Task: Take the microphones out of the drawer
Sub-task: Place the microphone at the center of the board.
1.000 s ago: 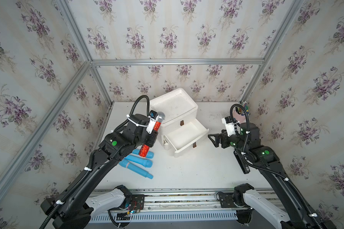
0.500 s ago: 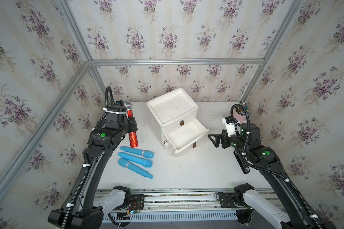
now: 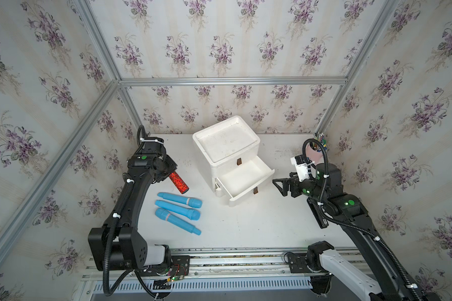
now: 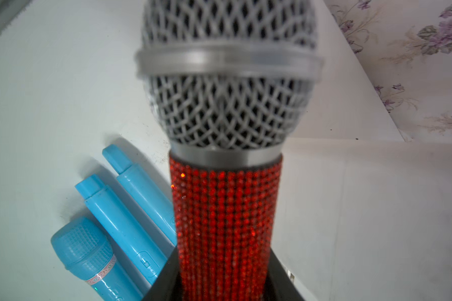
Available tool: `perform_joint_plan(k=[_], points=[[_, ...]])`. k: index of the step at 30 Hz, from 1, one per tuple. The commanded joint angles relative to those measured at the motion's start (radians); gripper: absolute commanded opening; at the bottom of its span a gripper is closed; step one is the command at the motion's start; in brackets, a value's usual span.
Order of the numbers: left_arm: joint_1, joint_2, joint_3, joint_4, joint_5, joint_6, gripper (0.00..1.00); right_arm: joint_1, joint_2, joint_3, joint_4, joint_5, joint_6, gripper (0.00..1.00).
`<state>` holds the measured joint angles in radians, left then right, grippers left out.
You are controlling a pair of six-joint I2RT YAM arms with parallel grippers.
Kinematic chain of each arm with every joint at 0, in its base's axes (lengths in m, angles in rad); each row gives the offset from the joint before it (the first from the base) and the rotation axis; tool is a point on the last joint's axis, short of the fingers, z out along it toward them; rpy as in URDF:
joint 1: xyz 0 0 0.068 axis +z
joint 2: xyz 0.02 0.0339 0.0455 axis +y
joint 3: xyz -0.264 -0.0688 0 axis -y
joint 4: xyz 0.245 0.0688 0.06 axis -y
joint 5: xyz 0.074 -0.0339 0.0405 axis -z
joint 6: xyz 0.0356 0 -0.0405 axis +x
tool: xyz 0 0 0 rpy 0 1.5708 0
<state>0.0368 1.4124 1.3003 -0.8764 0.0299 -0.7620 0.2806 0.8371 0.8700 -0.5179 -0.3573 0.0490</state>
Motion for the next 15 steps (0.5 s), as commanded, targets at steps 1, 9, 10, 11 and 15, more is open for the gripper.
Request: perform_joint_plan(k=[1, 9, 10, 11, 15], points=[[0.001, 0.059, -0.011, -0.005, -0.017, -0.172, 0.0, 0.0, -0.002, -0.005, 0.013, -0.028, -0.001, 0.98], [-0.007, 0.153, -0.078, 0.059, -0.038, -0.348, 0.0, 0.0, -0.009, 0.0, 0.011, -0.03, -0.004, 0.98], [-0.011, 0.159, -0.092, 0.078, -0.036, -0.362, 0.0, 0.0, -0.01, 0.0, 0.01, -0.029, -0.005, 0.98], [-0.014, 0.165, -0.103, 0.092, -0.034, -0.38, 0.0, 0.0, -0.014, 0.0, 0.01, -0.029, -0.005, 0.98], [-0.033, 0.189, -0.121, 0.133, -0.056, -0.42, 0.0, 0.0, -0.031, -0.005, 0.007, -0.027, -0.003, 0.98]])
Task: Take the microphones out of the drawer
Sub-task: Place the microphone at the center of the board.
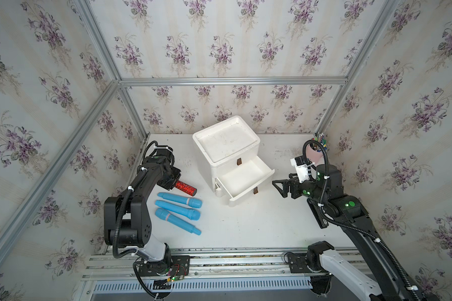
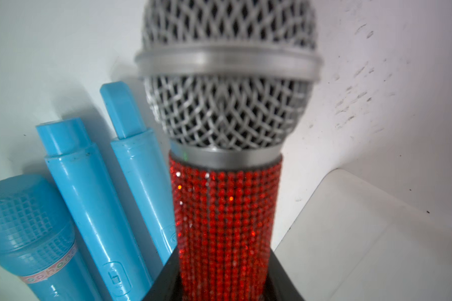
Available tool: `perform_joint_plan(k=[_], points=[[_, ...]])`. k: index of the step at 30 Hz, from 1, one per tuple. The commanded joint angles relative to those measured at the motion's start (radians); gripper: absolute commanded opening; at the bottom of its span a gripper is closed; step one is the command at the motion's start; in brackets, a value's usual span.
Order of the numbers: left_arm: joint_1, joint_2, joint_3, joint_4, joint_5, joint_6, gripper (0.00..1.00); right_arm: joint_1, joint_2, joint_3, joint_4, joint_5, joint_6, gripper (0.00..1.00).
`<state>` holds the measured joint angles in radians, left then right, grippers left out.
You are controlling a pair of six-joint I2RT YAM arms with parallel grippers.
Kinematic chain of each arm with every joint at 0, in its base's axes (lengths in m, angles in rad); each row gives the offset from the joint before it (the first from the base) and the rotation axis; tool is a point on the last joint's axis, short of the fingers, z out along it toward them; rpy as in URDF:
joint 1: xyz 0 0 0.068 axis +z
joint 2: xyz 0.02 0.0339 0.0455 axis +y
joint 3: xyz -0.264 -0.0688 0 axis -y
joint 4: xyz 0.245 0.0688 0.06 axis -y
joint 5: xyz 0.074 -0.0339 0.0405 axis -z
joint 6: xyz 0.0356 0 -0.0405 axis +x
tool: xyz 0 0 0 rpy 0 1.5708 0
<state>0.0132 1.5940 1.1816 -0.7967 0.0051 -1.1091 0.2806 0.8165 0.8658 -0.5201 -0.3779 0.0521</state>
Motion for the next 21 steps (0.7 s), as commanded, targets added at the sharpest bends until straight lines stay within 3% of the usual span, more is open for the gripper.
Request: perform_joint_plan(k=[1, 7, 15, 21], points=[[-0.012, 0.012, -0.004, 0.054, -0.04, -0.085, 0.0, 0.0, -0.015, -0.003, 0.01, -0.005, -0.005, 0.98], [-0.021, 0.054, -0.019, 0.069, -0.041, -0.148, 0.02, 0.001, -0.03, -0.006, 0.014, -0.014, -0.004, 0.98], [-0.023, 0.096, -0.049, 0.088, -0.029, -0.17, 0.3, 0.001, -0.02, -0.02, 0.03, -0.045, 0.0, 0.98], [-0.025, 0.119, -0.049, 0.094, -0.019, -0.162, 0.42, 0.001, -0.022, -0.025, 0.035, -0.047, 0.003, 0.98]])
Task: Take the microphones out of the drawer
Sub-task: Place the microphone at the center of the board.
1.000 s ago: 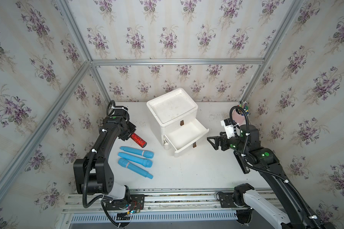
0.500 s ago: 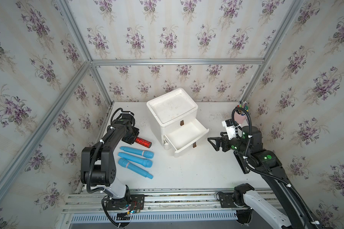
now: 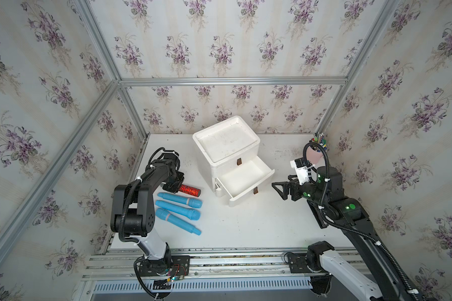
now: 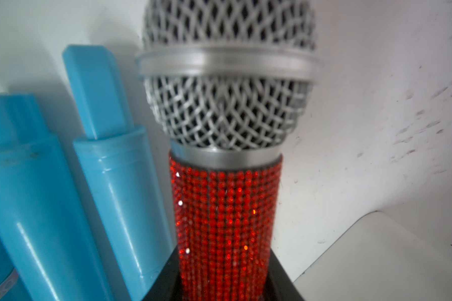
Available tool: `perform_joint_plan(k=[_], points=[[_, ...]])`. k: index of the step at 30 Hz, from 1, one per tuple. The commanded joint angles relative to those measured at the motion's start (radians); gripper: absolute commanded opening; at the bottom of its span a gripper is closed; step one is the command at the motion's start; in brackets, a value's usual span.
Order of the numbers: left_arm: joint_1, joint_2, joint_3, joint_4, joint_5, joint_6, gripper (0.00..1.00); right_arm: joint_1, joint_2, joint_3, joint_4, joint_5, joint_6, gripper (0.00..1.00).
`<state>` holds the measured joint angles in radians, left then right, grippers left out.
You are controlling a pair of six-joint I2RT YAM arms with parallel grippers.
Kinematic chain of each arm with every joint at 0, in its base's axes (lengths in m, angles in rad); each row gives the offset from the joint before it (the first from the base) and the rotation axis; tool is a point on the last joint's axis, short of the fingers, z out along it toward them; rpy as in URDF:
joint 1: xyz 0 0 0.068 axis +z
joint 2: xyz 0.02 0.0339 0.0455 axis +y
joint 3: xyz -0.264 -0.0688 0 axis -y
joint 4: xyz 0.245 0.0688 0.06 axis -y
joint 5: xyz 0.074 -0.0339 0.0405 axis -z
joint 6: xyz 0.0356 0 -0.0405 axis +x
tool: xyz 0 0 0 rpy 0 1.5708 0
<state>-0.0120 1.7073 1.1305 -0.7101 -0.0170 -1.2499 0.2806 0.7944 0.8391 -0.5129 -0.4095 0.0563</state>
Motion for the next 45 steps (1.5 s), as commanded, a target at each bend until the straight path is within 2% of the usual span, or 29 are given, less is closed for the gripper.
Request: perform_joint_plan(k=[1, 4, 5, 19, 21, 31, 36, 39, 45], points=[[0.0, 0.011, 0.004, 0.01, 0.007, -0.019, 0.44, 0.002, 0.0, 0.001, 0.028, -0.015, -0.001, 0.98], [0.0, 0.032, 0.011, 0.012, 0.021, -0.013, 0.46, 0.0, 0.0, 0.0, 0.028, -0.012, -0.001, 0.98], [0.001, 0.039, 0.013, 0.011, 0.026, -0.012, 0.5, 0.002, 0.0, 0.001, 0.028, -0.011, -0.002, 0.98], [0.002, 0.036, 0.03, 0.026, 0.071, 0.004, 0.53, 0.001, 0.008, 0.008, 0.022, 0.001, -0.01, 0.98], [0.001, 0.012, 0.035, 0.026, 0.071, 0.013, 0.62, 0.001, 0.009, 0.008, 0.022, 0.0, -0.012, 0.98], [0.001, -0.099, 0.069, 0.026, 0.079, 0.041, 0.86, 0.001, 0.016, 0.006, 0.028, 0.0, -0.01, 0.98], [-0.001, -0.083, 0.136, 0.085, 0.162, 0.141, 0.98, 0.002, 0.019, 0.0, 0.027, 0.0, -0.008, 0.98], [-0.01, -0.065, 0.214, 0.097, 0.227, 0.232, 0.99, 0.002, 0.024, -0.015, 0.044, -0.006, 0.003, 0.98], [-0.037, -0.152, 0.265, 0.095, 0.15, 0.343, 0.99, 0.002, 0.047, -0.051, 0.08, -0.012, 0.03, 1.0]])
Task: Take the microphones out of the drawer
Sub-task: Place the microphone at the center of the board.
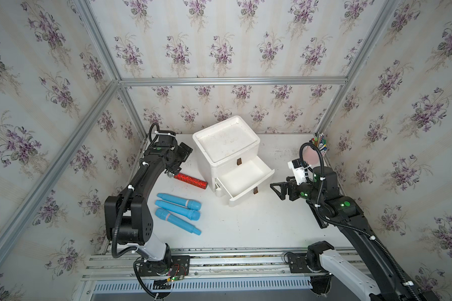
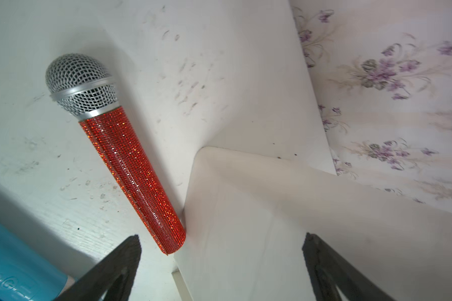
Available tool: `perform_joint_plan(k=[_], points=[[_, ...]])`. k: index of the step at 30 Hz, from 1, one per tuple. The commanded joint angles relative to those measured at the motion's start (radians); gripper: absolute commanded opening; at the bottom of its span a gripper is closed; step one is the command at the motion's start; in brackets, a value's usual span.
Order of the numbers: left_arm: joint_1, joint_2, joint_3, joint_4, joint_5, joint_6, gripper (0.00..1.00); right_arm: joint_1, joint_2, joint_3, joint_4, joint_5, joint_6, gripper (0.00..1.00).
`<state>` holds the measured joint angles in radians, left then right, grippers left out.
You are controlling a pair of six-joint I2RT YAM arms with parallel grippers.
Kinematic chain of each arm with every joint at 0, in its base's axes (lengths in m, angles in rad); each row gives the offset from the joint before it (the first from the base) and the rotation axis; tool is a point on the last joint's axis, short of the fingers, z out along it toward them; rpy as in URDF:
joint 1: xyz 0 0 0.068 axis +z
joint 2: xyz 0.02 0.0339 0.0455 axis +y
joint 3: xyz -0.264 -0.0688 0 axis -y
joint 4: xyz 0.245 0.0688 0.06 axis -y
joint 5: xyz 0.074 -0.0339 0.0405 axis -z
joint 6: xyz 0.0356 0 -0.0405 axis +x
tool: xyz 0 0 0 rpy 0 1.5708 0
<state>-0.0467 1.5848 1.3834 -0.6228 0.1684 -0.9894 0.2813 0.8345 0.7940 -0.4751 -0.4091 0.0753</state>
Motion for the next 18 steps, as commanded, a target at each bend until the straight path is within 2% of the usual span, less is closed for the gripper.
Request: perform_joint_plan(k=[1, 10, 18], points=[[-0.001, -0.046, 0.015, 0.009, -0.043, 0.095, 0.99, 0.001, 0.013, -0.01, 0.047, -0.014, 0.013, 1.0], [-0.017, -0.09, 0.119, 0.01, -0.003, 0.247, 0.99, 0.001, 0.047, -0.055, 0.095, -0.021, 0.053, 1.0], [-0.096, -0.043, 0.228, 0.008, 0.068, 0.326, 0.99, 0.004, 0.08, -0.129, 0.185, -0.021, 0.12, 1.0]])
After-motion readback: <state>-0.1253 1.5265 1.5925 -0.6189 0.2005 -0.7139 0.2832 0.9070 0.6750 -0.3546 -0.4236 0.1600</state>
